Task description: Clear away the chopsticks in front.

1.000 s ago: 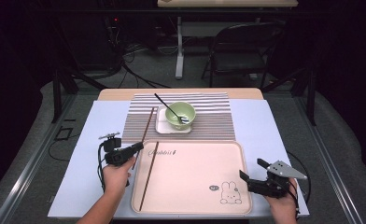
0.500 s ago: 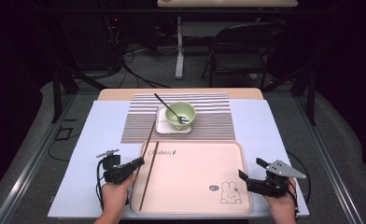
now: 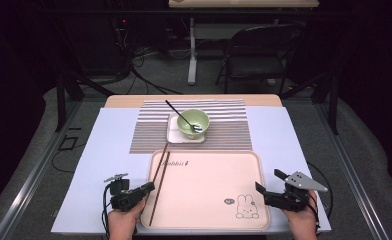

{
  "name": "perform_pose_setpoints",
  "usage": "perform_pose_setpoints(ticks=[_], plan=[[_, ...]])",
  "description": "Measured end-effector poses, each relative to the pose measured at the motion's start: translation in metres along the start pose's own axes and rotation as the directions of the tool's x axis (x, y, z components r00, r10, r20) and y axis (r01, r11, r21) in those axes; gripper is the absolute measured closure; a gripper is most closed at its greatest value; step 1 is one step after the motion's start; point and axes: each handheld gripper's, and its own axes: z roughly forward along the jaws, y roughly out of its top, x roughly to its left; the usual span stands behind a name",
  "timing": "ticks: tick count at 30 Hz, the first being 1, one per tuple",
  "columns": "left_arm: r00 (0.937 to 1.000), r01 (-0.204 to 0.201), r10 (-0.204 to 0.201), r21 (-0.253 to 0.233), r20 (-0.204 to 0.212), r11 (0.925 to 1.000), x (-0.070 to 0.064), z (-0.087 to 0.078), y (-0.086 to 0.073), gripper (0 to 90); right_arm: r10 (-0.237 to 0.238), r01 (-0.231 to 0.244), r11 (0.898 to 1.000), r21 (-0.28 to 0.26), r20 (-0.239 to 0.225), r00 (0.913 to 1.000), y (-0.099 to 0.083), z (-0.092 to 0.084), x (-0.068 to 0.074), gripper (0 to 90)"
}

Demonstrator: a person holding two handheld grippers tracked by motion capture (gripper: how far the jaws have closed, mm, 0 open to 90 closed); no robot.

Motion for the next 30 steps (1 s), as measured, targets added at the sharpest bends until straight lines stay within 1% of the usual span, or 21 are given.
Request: perform_pose_setpoints(ticks=[3, 5, 6, 9, 11, 15, 20, 30], plan=[[1.0000, -0.003, 0.003, -0.002, -0.006, 1.0000, 0.001, -0.002, -0.002, 85.0, 0.000, 0.000, 1.000, -0.001, 0.000, 1.0000, 0.000, 0.000, 0.000, 13.9], [1.0000, 0.005, -0.005, -0.001, -0.005, 1.0000, 0.002, -0.003, -0.004, 85.0, 0.000, 0.000, 1.000, -0.002, 0.000, 1.0000, 0.000, 0.000, 0.000, 13.9], [0.9999, 0.010, -0.010, 0.002, -0.005, 0.9999, 0.002, -0.003, -0.006, 85.0, 0.001, -0.001, 1.000, -0.002, 0.000, 1.0000, 0.000, 0.000, 0.000, 14.0], [0.9999, 0.008, -0.008, 0.021, -0.007, 0.9997, 0.003, -0.001, -0.010, 85.0, 0.001, -0.001, 1.000, 0.000, -0.001, 1.0000, 0.000, 0.000, 0.000, 14.0], [0.9999, 0.012, -0.012, 0.025, -0.010, 0.9996, 0.002, -0.001, -0.013, 85.0, 0.002, -0.002, 1.000, -0.001, 0.000, 1.0000, 0.000, 0.000, 0.000, 14.0], [0.9999, 0.011, -0.011, 0.027, -0.011, 0.9996, 0.002, 0.000, -0.014, 85.0, 0.001, -0.001, 1.000, -0.001, -0.001, 1.0000, 0.000, 0.000, 0.000, 14.0], [0.9997, 0.003, -0.003, 0.030, -0.024, 0.9995, 0.000, 0.000, -0.015, 85.0, 0.003, -0.003, 1.000, -0.002, 0.000, 1.0000, 0.000, 0.000, 0.000, 14.0], [0.9996, 0.008, -0.008, 0.031, -0.027, 0.9995, 0.000, 0.000, -0.017, 84.8, 0.003, -0.003, 1.000, -0.003, -0.001, 1.0000, 0.000, 0.000, 0.000, 14.0]])
